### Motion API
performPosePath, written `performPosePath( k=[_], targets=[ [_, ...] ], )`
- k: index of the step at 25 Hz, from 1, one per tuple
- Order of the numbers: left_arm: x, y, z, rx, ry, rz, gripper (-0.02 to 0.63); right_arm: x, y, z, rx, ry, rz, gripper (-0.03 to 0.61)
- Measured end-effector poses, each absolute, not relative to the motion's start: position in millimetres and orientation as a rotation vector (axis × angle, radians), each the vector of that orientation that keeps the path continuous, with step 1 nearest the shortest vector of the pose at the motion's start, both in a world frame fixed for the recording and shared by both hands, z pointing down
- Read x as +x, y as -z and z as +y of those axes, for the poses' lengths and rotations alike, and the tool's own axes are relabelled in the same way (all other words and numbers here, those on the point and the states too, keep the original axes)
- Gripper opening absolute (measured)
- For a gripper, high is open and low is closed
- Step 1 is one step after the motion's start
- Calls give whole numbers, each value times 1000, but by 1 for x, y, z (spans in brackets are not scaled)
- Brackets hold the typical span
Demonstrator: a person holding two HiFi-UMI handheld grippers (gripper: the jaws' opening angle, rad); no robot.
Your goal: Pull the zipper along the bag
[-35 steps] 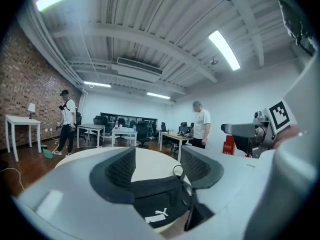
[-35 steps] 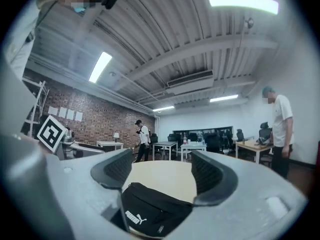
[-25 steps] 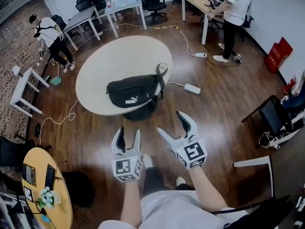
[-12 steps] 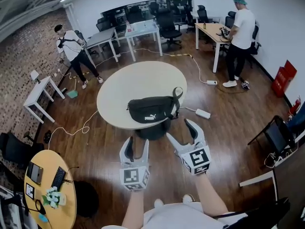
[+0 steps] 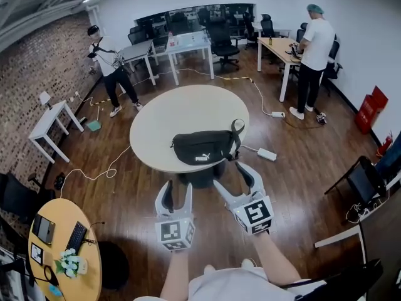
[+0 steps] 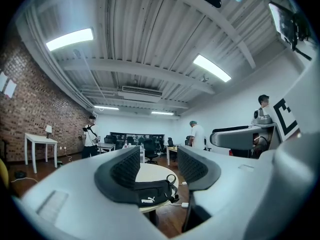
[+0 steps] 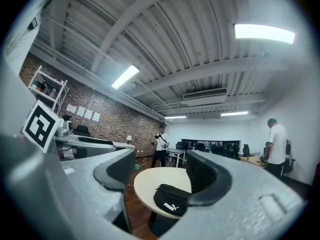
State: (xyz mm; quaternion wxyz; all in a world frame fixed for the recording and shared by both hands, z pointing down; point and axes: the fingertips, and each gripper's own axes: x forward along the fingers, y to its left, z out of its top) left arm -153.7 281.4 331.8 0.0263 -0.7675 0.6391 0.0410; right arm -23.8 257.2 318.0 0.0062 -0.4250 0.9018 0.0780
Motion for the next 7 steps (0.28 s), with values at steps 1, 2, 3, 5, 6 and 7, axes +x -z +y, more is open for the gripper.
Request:
performPosePath(
  k=[1,2,3,5,6,7],
  targets=[
    [-155,-334,283,-2375,-126,1975,247,-24,-319,257,-1342,-239,2821,304],
    [-157,-336,284,-2378,-124,1975,247,-25,-321,258,-1353,-233,2821,302],
    [-160,-337,285,-2382,-122,1975,247,-26,-322,259,-1362,-228,2821,299],
    [-164,-340,287,-2389,-121,1979,247,-30,-323,260,-1371,-225,2823,294],
    [-165,-342,287,-2393,-122,1980,247,-31,-324,260,-1373,-223,2825,291],
    [-166,-343,288,-2398,-123,1982,247,-32,-324,261,-1375,-222,2827,288]
  ],
)
